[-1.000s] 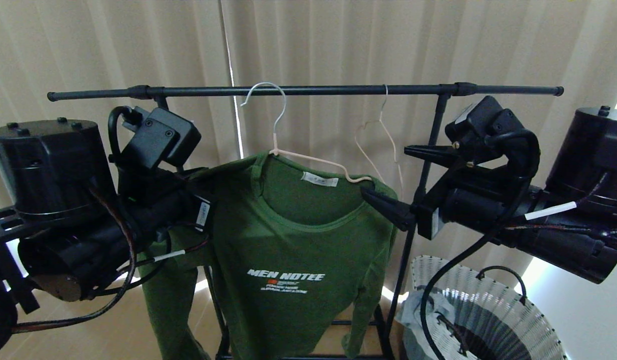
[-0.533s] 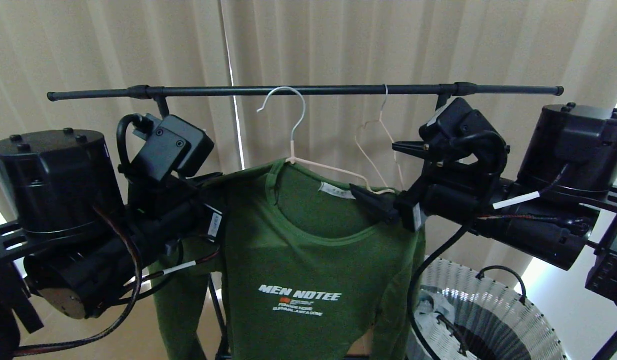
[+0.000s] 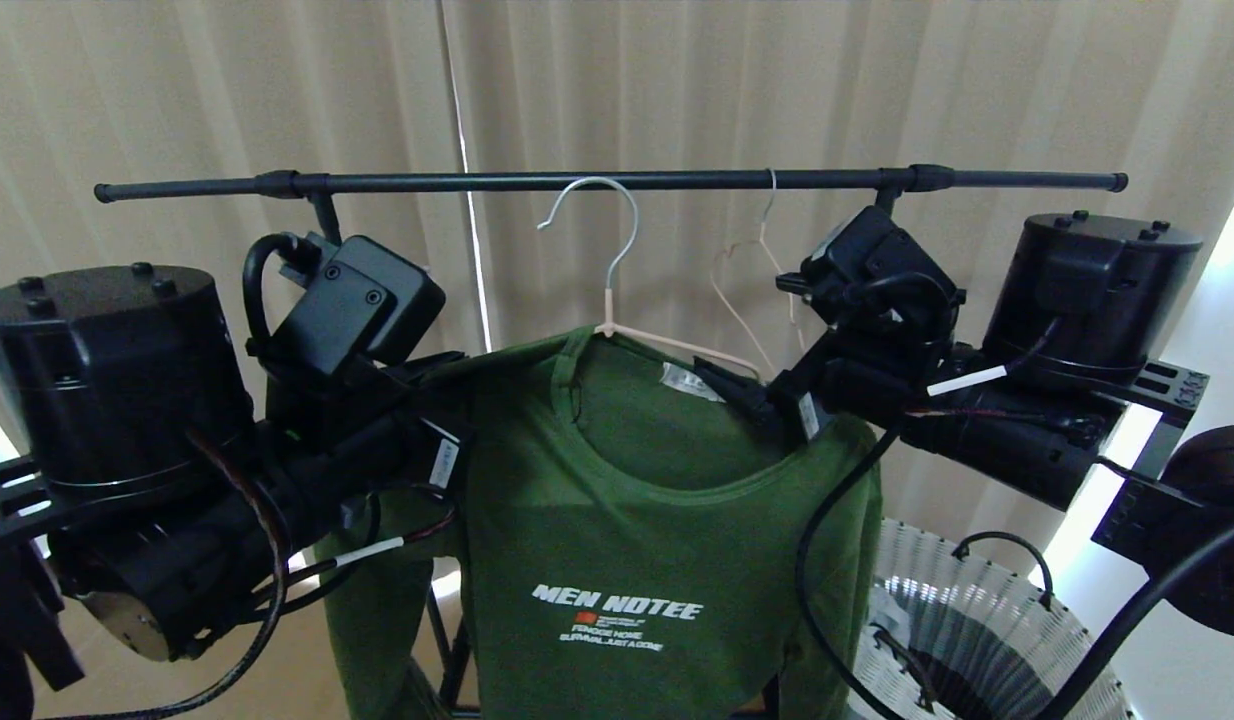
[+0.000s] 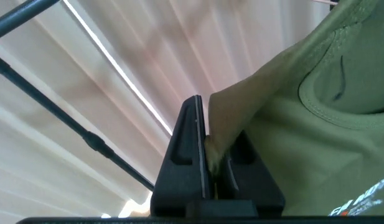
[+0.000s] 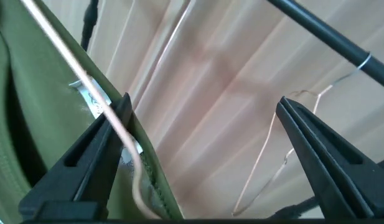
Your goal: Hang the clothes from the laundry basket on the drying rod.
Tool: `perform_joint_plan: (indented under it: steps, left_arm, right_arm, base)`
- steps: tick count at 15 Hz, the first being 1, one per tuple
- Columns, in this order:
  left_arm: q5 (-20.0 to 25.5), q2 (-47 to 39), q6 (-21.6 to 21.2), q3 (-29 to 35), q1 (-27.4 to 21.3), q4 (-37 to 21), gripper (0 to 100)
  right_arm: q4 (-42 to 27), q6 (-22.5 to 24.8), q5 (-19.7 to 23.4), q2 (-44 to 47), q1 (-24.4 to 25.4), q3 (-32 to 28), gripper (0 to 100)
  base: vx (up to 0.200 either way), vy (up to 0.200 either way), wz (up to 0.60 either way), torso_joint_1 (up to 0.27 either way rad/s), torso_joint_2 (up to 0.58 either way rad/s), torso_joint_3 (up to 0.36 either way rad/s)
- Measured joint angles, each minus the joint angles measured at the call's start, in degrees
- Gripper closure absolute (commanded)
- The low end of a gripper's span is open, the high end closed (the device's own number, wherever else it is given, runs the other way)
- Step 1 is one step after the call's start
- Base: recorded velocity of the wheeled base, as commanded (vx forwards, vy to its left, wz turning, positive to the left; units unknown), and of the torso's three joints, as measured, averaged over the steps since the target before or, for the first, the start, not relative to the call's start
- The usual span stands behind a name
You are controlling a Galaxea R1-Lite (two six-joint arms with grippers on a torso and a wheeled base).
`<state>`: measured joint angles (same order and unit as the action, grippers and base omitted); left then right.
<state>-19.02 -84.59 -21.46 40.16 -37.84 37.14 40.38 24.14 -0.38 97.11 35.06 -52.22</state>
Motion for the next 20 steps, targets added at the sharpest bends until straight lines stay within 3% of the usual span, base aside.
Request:
perform_joint_plan:
  steps: [2,3,20]
  left_arm:
    - [-0.02,0.02,0.0,0.0,-0.59,0.07,100]
    - [-0.02,0.02,0.0,0.06,-0.77,0.07,100]
    - [1.61,0.91,0.35,-1.33,-0.91,0.07,100]
  right_arm:
    - [-0.04,0.0,0.02,0.33,0.05,0.0,0]
    - [-0.04,0.02,0.06,0.46,0.05,0.0,100]
    - [0.0,0.0,0.13,-0.12,0.0,0.18,100]
  base:
    - [0.0,0.0,0.0,0.0,0.0,0.0]
    - [0.0,0.0,0.0,0.0,0.0,0.0]
    - [0.0,0.0,0.0,0.0,0.0,0.0]
